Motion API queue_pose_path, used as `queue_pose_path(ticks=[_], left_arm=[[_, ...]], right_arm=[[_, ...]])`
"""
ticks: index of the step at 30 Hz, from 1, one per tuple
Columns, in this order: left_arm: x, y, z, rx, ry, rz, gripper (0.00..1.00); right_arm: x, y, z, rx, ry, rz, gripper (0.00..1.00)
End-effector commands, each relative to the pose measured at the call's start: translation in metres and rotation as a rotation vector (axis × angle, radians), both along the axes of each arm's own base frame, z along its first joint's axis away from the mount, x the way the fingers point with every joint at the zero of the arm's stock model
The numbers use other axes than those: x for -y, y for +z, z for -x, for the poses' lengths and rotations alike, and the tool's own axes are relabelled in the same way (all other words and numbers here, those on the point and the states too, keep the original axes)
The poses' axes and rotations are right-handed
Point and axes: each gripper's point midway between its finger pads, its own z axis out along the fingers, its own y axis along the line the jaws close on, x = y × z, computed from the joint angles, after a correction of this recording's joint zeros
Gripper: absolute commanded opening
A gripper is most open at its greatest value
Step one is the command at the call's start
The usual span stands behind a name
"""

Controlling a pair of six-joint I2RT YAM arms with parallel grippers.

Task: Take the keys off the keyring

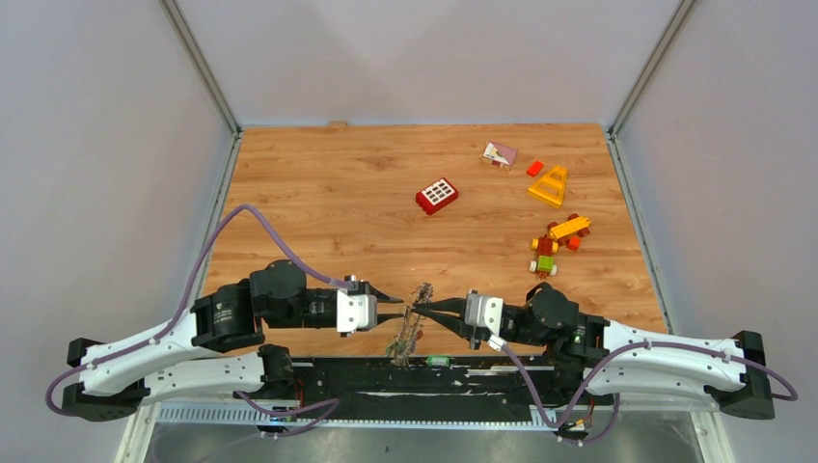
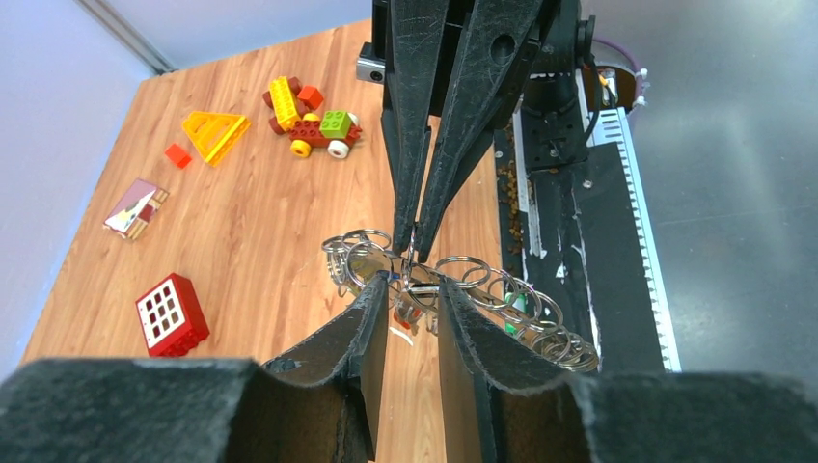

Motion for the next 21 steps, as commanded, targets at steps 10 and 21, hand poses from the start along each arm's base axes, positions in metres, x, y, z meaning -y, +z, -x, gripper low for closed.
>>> queue_pose_path(ticks=[10,21], left_arm=[[0.009,0.002,-0.005,0.003,0.013,0.02,0.3],[0.009,-0.005,-0.006,0.009,0.013,-0.011,0.25]], right_arm=[[0.005,0.039,0.005,0.032,0.019,-0.138,0.0],[0.006,0.04,0.005,0.033,0.015,-0.144,0.0]])
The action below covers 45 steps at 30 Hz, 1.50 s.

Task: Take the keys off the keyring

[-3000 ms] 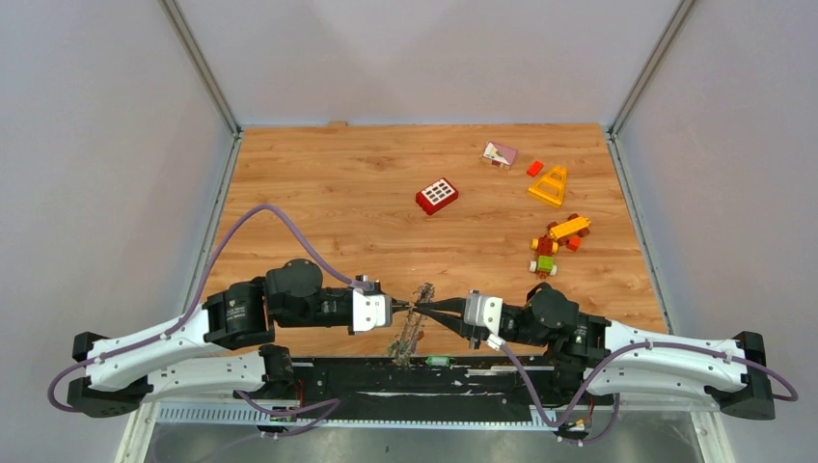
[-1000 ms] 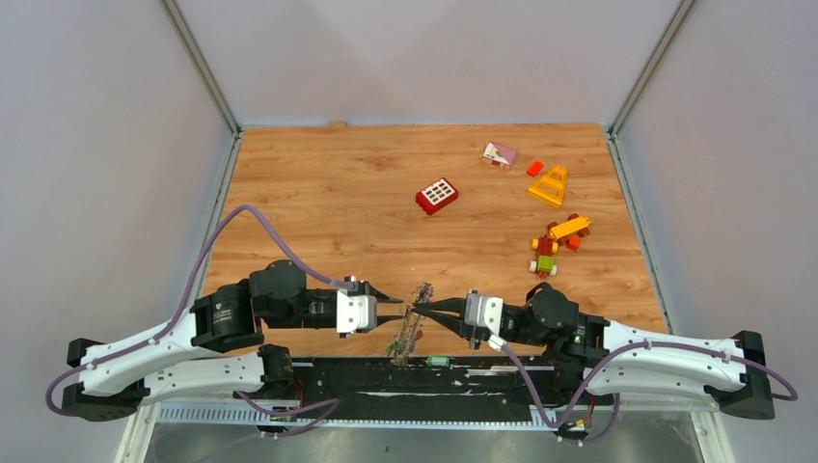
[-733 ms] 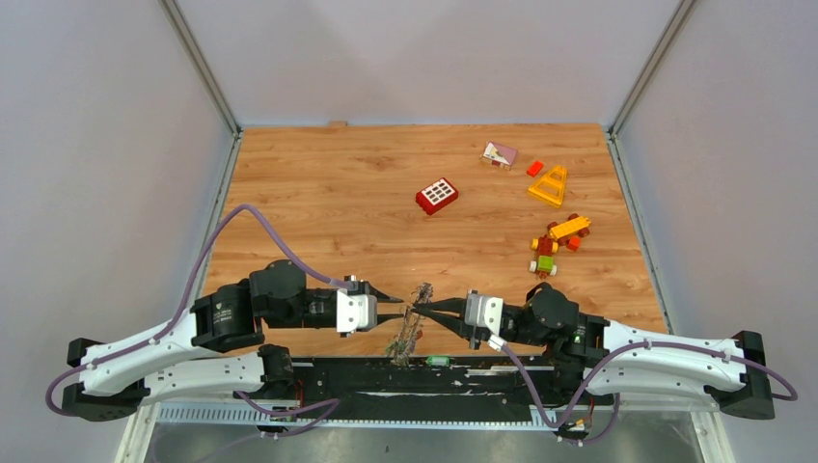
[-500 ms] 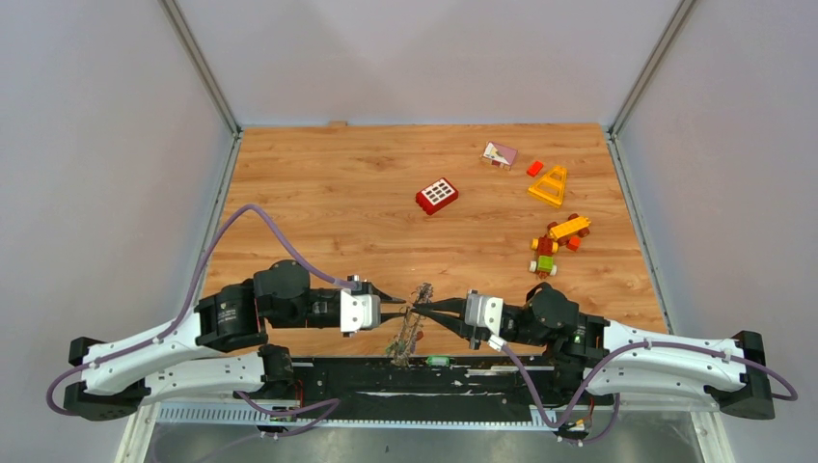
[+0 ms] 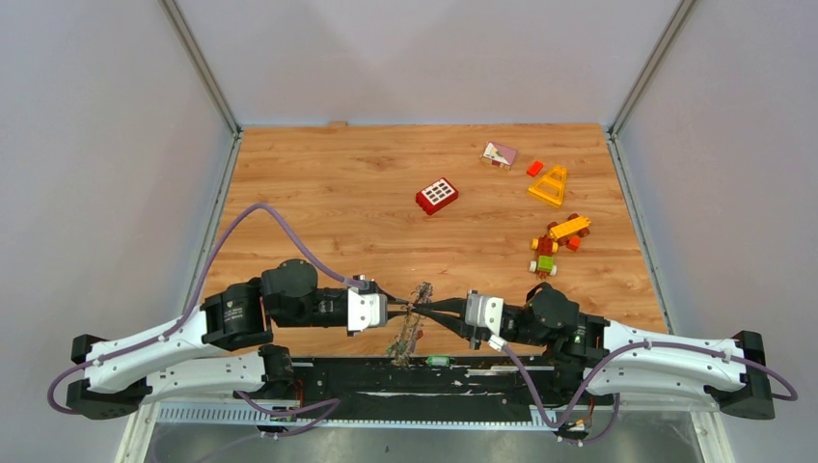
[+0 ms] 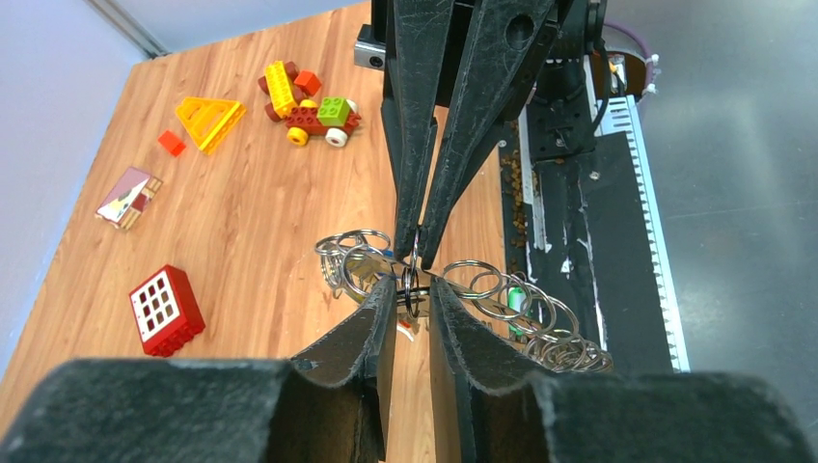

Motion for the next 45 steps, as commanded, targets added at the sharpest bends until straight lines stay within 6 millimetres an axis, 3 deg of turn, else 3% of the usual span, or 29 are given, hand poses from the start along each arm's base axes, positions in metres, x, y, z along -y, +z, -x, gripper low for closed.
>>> queue_pose_path(ticks=[1,10,28,45], left_arm=[[0.001,0.004,-0.002,0.013,0.004,0.011,0.25],[-0.002,0.003,-0.003,0.017,0.016,0.003,0.25],[-0.002,0.002,-0.005,0.023,0.023,-0.002,0.03],[-0.003,0.001,-0.008,0.025,0.038,-0.009,0.03]], right_arm=[[0.006,0.04,0.005,0.033,0.015,-0.143,0.0],[0.008,0.041,0.005,0.034,0.013,-0.149,0.0],[0.009,0.044,0.006,0.039,0.017,-0.159,0.0],[0.014,0.054,0.007,0.066,0.019,-0.224,0.0]])
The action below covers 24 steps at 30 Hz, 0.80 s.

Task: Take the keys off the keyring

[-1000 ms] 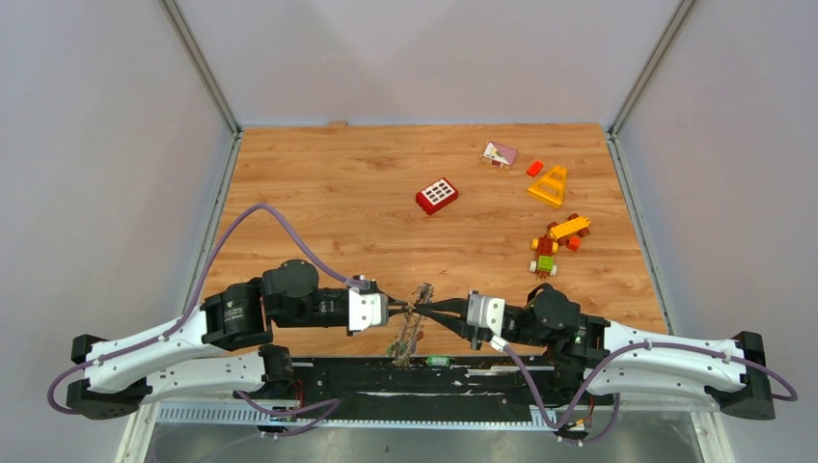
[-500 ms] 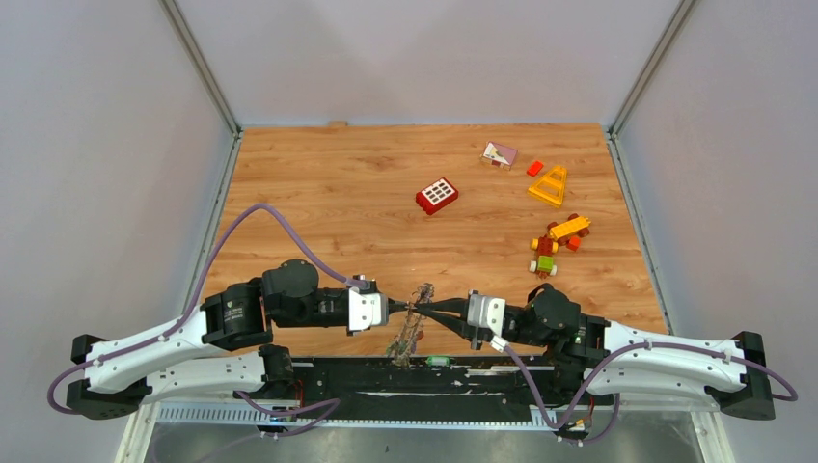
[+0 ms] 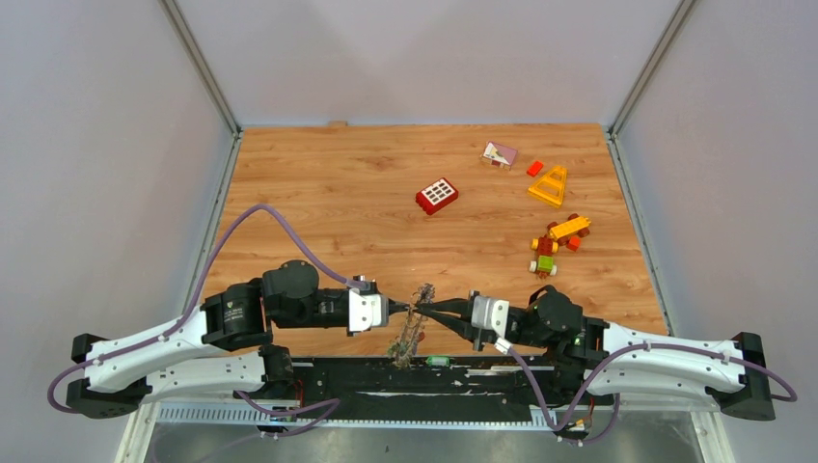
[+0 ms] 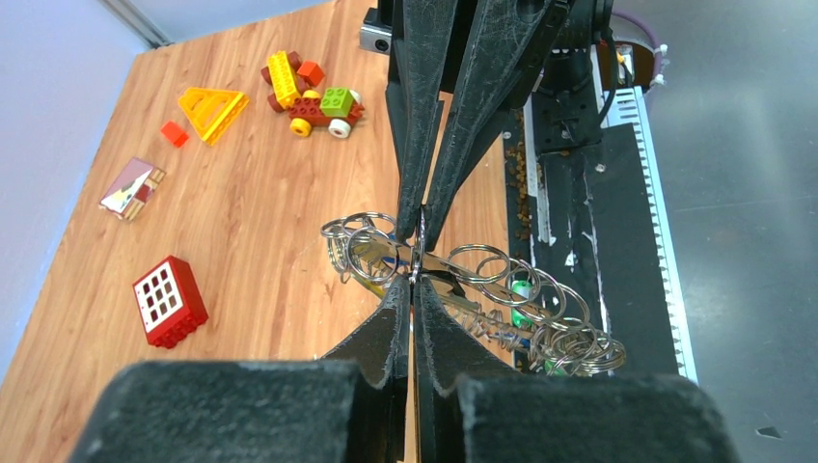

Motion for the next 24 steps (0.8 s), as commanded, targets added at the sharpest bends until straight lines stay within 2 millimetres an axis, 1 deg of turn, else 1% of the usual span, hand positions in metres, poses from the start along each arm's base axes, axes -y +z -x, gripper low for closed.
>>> queue_pose_path(ticks=[1,16,24], left_arm=[[-0.0009,0.0046,-0.003,0.017,0.014,0.008,0.03],[0.0017,-0.0023,-0.0012,0.0,0.005,0.001,0.03],[0.0055,-0.0034,0.0012,-0.011,-0.01,0.006,0.03]], right_arm=[[0.0103,0.0513,0.0063,0.055,0.016,-0.183,0.0],[0.0141,0.0567,0.0037,0.059,-0.011,-0.263,0.0],[0.0107,0.0575,0.0004,0.056,-0.028,-0.295,0.0]])
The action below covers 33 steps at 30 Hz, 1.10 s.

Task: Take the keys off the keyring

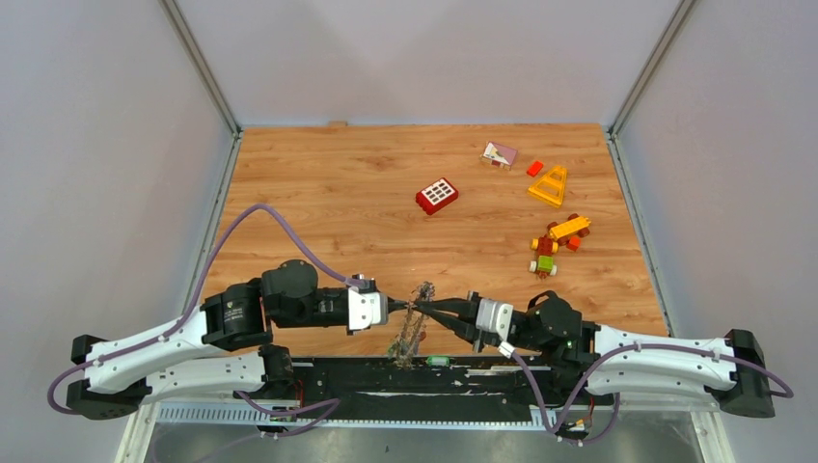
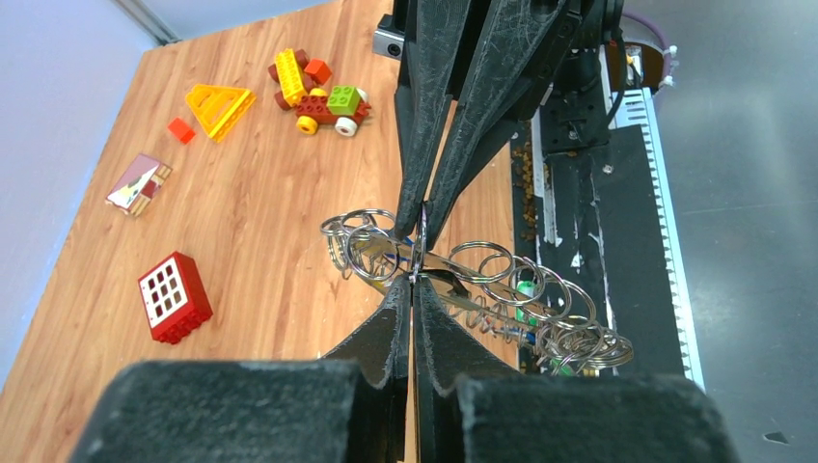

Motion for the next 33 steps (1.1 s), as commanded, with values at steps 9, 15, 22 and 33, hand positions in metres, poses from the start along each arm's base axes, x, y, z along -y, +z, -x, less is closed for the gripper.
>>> queue_pose_path(ticks=[9,15,22,33], left_arm=[[0.008,-0.003,0.004,-0.014,-0.03,0.004,0.03],[0.012,-0.001,0.006,-0.017,-0.047,0.013,0.03],[0.011,0.001,0.006,-0.014,-0.046,0.017,0.26],[-0.01,0.015,-0.005,0.032,0.045,0.064,0.45]], right_arm=[[0.008,0.058,-0.001,0.044,-0.024,-0.231,0.0],[0.003,0.056,-0.002,0.042,-0.023,-0.222,0.0],[0.001,0.053,-0.003,0.039,-0.027,-0.212,0.0],[0.013,0.051,-0.004,0.04,-0.047,-0.208,0.0]])
